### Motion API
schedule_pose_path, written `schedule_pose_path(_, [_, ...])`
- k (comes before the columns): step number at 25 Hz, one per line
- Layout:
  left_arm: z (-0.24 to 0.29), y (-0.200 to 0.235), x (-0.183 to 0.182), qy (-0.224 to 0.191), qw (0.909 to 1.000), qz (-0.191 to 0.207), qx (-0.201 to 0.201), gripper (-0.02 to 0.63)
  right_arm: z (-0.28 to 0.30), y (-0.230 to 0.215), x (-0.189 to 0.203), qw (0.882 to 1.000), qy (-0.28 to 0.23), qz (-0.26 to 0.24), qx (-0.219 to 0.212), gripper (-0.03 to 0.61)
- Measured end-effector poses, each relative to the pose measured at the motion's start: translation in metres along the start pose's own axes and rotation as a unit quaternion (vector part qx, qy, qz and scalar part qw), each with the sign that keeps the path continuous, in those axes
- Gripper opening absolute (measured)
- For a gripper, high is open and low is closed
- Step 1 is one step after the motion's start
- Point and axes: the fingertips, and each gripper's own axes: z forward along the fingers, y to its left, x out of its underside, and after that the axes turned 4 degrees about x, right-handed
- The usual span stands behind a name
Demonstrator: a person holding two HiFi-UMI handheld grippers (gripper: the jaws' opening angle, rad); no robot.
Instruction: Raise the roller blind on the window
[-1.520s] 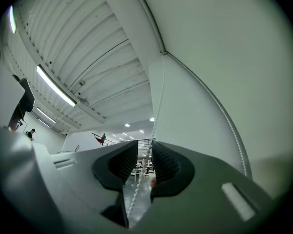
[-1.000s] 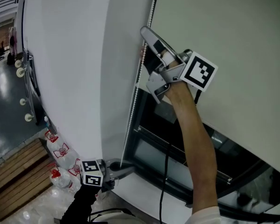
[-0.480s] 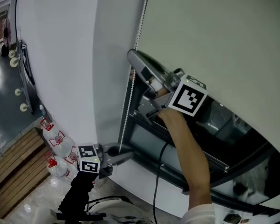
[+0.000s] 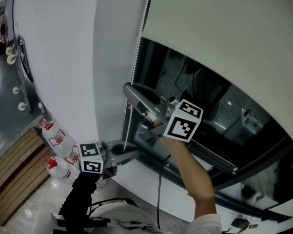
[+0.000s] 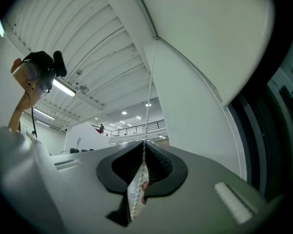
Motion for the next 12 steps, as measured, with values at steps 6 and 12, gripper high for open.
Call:
schedule_pose_path(6, [-0.003, 0.002, -0.004, -0.005, 1.0000, 0.003, -0.005, -0.002, -0.013, 0.001, 0.042, 0.999, 0.025, 0.027, 0.003, 0.012])
schedule_pose_path(12, [-0.006, 0.000, -0.007, -0.009, 0.9999, 0.009, -0.002, -0.002, -0.009, 0.005, 0.035, 0.999, 0.026, 0.018, 0.002, 0.022])
